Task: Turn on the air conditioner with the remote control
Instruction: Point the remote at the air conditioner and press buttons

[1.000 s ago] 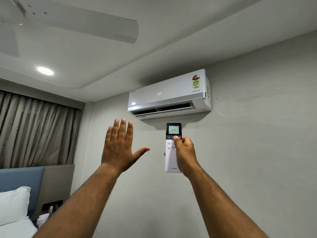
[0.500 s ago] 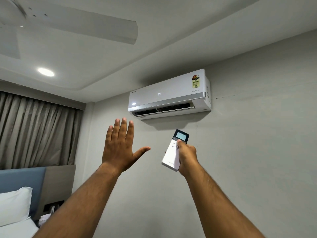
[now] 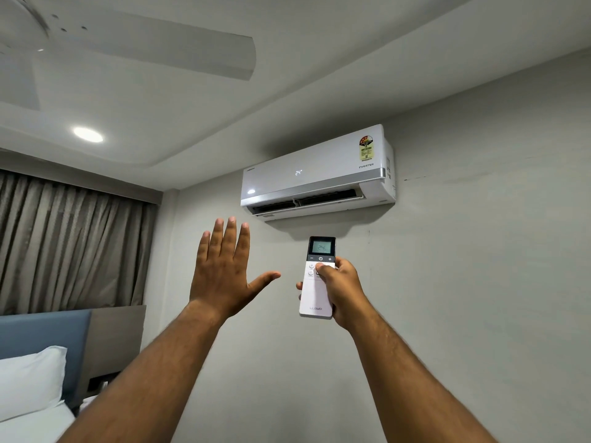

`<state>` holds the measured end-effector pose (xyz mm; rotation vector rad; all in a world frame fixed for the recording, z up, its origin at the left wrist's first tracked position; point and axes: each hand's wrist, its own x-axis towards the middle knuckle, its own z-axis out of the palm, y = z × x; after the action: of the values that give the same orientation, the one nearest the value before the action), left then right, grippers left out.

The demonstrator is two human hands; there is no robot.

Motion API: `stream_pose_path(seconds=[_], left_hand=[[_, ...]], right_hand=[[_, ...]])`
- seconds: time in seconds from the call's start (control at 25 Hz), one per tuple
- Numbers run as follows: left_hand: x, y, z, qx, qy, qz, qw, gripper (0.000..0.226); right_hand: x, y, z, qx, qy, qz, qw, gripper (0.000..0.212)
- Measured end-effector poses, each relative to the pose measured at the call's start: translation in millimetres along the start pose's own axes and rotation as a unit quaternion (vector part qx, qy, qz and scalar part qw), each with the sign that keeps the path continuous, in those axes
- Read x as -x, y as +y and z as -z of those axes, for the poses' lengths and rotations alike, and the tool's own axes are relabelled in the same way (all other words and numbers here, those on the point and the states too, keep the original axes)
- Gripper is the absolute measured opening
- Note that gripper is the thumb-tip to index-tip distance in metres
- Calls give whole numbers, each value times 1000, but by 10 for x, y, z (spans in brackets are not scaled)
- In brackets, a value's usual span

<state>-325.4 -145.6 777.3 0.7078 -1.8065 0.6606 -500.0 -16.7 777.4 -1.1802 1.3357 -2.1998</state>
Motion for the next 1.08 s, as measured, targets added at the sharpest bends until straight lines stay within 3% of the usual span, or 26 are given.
stream_pose_path(seconds=[0.44,1.08], left_hand=[[-16,74,-5,7,5,-7,1000,105],[-5,105,-60,13,1,-12,1000,106]], right_hand=[[70,16,135,-4,-17,66,998,24],[47,-31,152,2,1,43,999,19]])
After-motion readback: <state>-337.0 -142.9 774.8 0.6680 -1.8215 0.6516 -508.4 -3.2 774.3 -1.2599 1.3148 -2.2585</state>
